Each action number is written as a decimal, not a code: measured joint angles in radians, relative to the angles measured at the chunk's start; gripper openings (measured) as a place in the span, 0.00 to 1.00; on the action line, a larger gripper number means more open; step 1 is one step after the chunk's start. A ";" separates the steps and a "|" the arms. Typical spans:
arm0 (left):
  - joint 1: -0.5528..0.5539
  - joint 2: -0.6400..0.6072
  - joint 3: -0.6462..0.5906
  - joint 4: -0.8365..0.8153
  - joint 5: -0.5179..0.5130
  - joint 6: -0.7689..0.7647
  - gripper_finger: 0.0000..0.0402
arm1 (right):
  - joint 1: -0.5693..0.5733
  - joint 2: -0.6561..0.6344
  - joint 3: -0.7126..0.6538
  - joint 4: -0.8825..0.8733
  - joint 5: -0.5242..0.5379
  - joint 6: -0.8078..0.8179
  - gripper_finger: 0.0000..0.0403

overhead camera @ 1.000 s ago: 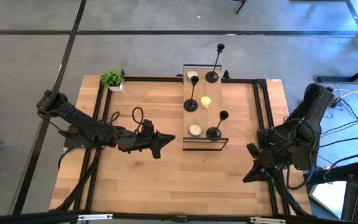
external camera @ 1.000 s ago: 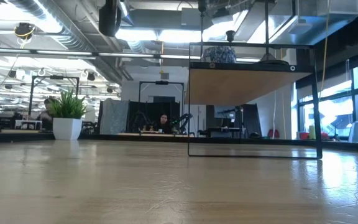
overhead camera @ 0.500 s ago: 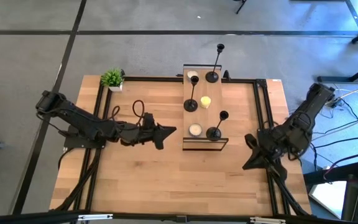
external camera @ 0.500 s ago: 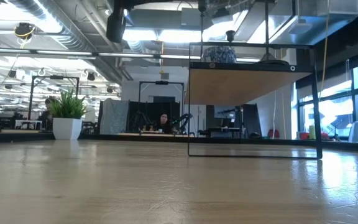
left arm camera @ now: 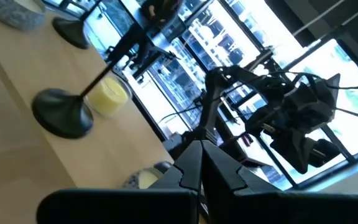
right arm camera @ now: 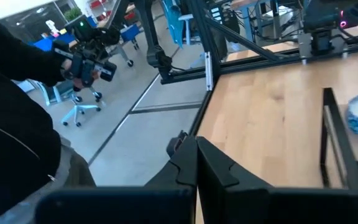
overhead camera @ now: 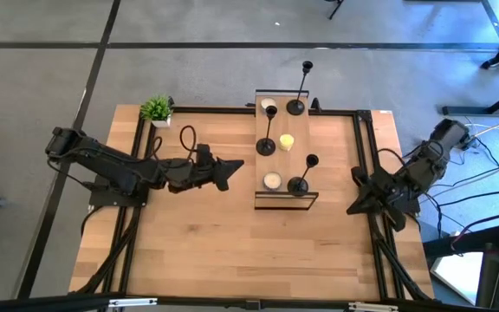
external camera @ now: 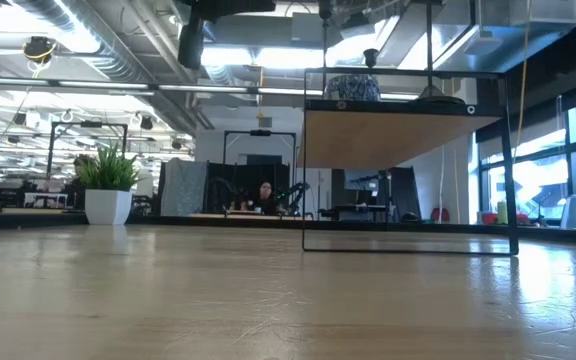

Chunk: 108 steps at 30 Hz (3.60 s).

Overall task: Pick & Place candle stick holders
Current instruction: Return to Home Position

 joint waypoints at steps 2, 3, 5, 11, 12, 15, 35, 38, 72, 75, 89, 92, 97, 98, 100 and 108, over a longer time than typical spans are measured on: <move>0.013 0.000 0.000 -0.003 0.000 -0.001 0.00 | -0.023 -0.027 0.000 -0.029 -0.019 -0.008 0.00; 0.019 0.000 0.000 -0.002 0.001 -0.004 0.00 | -0.034 -0.039 0.000 -0.043 -0.028 -0.011 0.00; 0.031 0.000 0.000 -0.001 0.003 -0.013 0.00 | -0.053 -0.057 0.000 -0.064 -0.044 -0.012 0.00; 0.057 0.000 0.000 -0.008 0.024 -0.024 0.00 | -0.082 -0.112 -0.107 0.031 -0.098 0.005 0.00; 0.059 0.000 0.000 -0.007 0.025 -0.026 0.00 | -0.085 -0.127 -0.145 0.082 -0.108 0.017 0.00; 0.064 0.000 0.000 -0.008 0.025 -0.036 0.00 | -0.087 -0.172 -0.249 0.231 -0.114 0.035 0.00; 0.090 0.000 0.000 -0.026 0.083 -0.062 0.00 | -0.160 -0.495 -0.381 -0.069 0.295 0.067 0.00; 0.090 0.000 0.000 -0.026 0.088 -0.061 0.00 | -0.173 -0.525 -0.381 -0.118 0.329 0.067 0.00; 0.088 0.000 0.000 -0.022 0.125 -0.078 0.00 | -0.388 -0.530 -0.594 0.202 0.052 0.045 0.00; 0.088 0.000 0.000 -0.021 0.135 -0.079 0.00 | -0.420 -0.530 -0.594 0.203 0.024 0.026 0.00; 0.088 0.000 0.000 -0.021 0.144 -0.077 0.00 | -0.604 -0.530 -0.602 0.218 -0.123 0.001 0.00; 0.088 0.000 0.000 -0.022 0.151 -0.077 0.00 | -0.641 -0.530 -0.638 0.263 -0.168 0.004 0.00; 0.087 0.000 0.000 -0.021 0.152 -0.078 0.00 | -0.692 -0.529 -0.737 0.439 -0.277 0.048 0.00; 0.087 0.000 0.000 -0.021 0.155 -0.078 0.00 | -0.699 -0.529 -0.746 0.468 -0.290 0.049 0.00; 0.087 0.000 0.000 -0.020 0.158 -0.079 0.00 | -0.711 -0.529 -0.746 0.478 -0.290 0.044 0.00; 0.068 0.001 0.000 -0.014 0.156 -0.078 0.00 | -0.752 -0.529 -0.745 0.464 -0.185 0.015 0.00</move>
